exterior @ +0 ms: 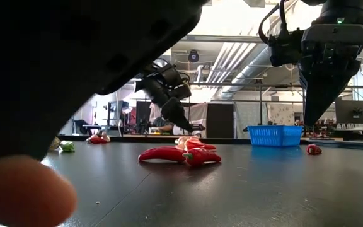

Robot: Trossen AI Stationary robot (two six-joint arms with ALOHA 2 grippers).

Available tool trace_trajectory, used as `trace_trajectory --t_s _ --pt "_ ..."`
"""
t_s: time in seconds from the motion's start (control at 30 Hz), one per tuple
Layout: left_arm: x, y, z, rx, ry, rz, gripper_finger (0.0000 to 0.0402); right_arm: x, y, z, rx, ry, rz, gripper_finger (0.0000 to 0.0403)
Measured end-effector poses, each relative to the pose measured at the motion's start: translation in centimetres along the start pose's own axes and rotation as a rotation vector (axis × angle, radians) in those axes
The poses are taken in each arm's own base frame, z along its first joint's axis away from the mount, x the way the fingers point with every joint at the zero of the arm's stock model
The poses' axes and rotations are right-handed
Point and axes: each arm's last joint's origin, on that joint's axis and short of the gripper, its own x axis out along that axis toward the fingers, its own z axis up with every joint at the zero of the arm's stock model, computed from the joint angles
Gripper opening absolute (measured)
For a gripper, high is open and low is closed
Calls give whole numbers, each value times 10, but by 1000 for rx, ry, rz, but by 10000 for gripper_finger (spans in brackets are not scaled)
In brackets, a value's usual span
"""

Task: Sort produce into baskets
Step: Put the red mushroom into the green bin

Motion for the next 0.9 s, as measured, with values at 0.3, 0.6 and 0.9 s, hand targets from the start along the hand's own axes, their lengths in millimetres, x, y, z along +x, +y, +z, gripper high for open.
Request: trace_trajectory --t_s 0.3,0.6,0.9 --pt "4 0 -3 -3 2 -10 136 0 1 1 2 -5 6 0" --pt "7 -3 -3 20 16 -16 123 0 3 4 21 -30 34 0" --pt "-6 -2 -6 -1 -33 -84 9 2 -7 36 -10 -202 69 0"
